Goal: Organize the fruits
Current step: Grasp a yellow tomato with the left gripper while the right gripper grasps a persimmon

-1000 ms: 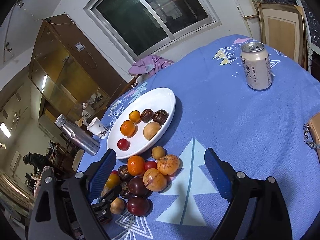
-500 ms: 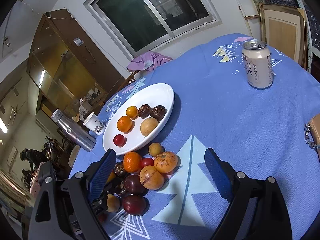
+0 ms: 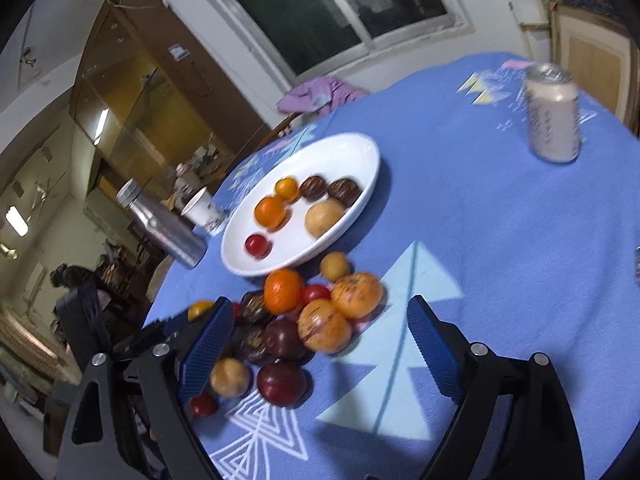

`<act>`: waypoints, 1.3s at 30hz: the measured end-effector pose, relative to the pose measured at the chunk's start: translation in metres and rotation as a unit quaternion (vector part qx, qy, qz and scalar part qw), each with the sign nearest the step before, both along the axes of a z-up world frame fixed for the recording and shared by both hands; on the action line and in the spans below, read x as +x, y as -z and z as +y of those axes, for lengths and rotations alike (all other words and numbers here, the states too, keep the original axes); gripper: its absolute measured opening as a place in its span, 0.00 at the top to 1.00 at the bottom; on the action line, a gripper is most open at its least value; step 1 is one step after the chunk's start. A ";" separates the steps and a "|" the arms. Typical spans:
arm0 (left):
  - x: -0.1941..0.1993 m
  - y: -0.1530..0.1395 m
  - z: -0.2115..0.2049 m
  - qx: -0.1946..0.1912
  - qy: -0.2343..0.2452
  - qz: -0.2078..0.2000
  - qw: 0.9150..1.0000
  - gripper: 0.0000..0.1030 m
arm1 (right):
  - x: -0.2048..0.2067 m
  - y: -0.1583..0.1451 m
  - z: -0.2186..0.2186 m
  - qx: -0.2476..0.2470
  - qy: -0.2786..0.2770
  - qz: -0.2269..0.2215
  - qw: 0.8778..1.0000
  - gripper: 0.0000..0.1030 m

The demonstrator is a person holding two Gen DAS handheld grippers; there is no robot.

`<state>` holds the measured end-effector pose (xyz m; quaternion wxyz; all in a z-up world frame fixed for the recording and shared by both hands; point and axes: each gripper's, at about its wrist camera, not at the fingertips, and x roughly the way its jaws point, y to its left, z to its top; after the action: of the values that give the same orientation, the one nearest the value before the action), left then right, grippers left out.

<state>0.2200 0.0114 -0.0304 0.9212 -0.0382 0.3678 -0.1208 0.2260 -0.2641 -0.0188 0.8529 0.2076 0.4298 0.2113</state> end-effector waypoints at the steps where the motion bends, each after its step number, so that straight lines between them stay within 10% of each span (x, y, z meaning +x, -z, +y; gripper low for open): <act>1: 0.000 -0.002 0.007 -0.008 -0.008 0.000 1.000 0.64 | 0.001 0.005 0.002 0.007 -0.006 0.013 1.000 0.24; 5: 0.002 -0.003 0.018 -0.014 -0.022 0.003 1.000 0.64 | 0.007 0.026 0.011 0.033 -0.029 0.067 0.997 0.43; 28: 0.006 0.004 0.017 -0.006 -0.025 0.012 1.000 0.64 | 0.018 0.053 0.030 0.016 -0.004 0.076 0.997 0.61; 39: 0.012 -0.015 0.021 -0.009 -0.042 -0.007 0.999 0.64 | 0.003 0.015 0.009 0.015 0.026 0.005 1.000 0.61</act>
<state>0.2322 0.0329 -0.0154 0.9275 -0.0613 0.3587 -0.0862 0.2295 -0.2552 -0.0335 0.8528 0.2328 0.4252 0.1943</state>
